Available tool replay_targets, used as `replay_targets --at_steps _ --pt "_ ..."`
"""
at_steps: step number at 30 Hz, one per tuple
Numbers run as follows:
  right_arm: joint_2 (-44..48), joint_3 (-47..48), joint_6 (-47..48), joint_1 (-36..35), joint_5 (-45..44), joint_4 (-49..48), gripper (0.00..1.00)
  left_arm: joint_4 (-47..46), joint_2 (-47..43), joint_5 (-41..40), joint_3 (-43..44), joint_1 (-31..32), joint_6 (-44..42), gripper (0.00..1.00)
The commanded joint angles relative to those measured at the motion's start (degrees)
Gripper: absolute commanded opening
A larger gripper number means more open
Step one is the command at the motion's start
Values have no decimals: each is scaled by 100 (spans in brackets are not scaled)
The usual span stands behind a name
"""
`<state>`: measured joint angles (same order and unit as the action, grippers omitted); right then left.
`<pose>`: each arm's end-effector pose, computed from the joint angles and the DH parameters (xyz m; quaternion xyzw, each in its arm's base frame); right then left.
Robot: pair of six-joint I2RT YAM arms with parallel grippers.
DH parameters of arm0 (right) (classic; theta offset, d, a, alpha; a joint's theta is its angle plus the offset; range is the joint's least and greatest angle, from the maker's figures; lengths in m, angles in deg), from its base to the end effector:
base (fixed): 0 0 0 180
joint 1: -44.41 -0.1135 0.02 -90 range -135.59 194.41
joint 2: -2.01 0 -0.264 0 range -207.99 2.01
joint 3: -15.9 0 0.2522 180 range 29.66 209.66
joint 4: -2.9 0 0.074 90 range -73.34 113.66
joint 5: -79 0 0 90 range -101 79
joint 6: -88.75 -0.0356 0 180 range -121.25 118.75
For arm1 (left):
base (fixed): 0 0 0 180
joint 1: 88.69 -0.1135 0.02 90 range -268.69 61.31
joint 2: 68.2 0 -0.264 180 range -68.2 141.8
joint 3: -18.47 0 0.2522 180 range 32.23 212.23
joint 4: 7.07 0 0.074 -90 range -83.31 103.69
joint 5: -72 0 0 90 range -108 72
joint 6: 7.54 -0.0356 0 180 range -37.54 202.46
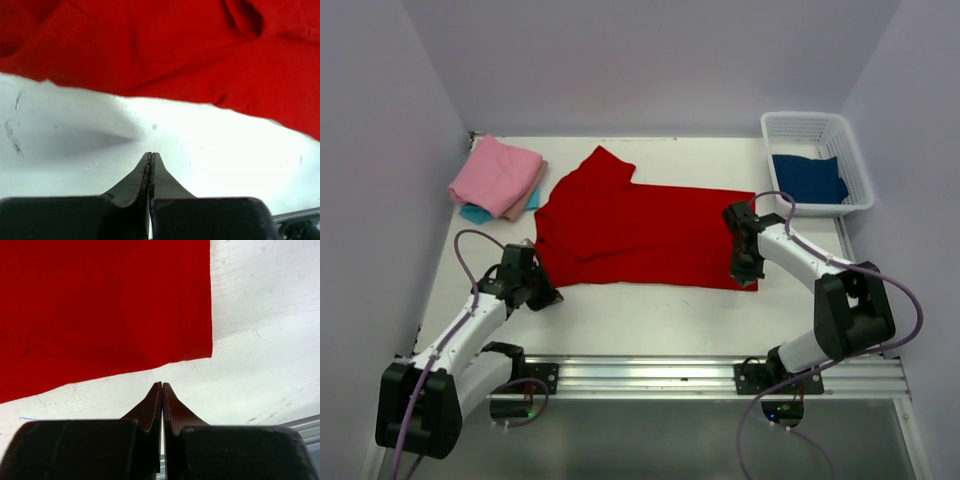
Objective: Fold and stack the t-shirts
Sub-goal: Fold the flattened tshirt in 1/3 of the way
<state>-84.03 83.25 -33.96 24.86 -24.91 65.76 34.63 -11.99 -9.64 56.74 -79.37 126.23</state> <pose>0.2447 0.0778 0.1887 0.1223 0.9824 -0.0762 0.1188 0.1653 -0.0324 0.1610 -0.2668 0.9250 -0.1796 0.2022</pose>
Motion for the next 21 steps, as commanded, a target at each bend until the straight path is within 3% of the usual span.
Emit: replay_targets --at_steps 1,5,7,8,10,11,15,21 --pt "262 -14 1 -14 -15 144 0 632 -452 -140 316 228 351 0" --pt "632 108 133 -5 46 -58 0 495 -1092 -370 607 368 326 1" --pt "763 205 221 -14 134 -137 0 73 -1147 -432 520 360 247 19" --pt "782 301 256 -14 204 -216 0 -329 -1025 -475 493 368 255 43" --pt "843 389 361 -14 336 -261 3 -745 -788 -589 467 360 281 62" --pt "904 451 388 -14 380 -278 11 -1129 -473 -599 475 368 325 71" --pt "1221 434 458 -14 442 -462 23 -2203 389 -599 484 369 439 76" --pt "1756 153 406 -14 275 -621 22 -3803 1454 -414 467 377 808 66"
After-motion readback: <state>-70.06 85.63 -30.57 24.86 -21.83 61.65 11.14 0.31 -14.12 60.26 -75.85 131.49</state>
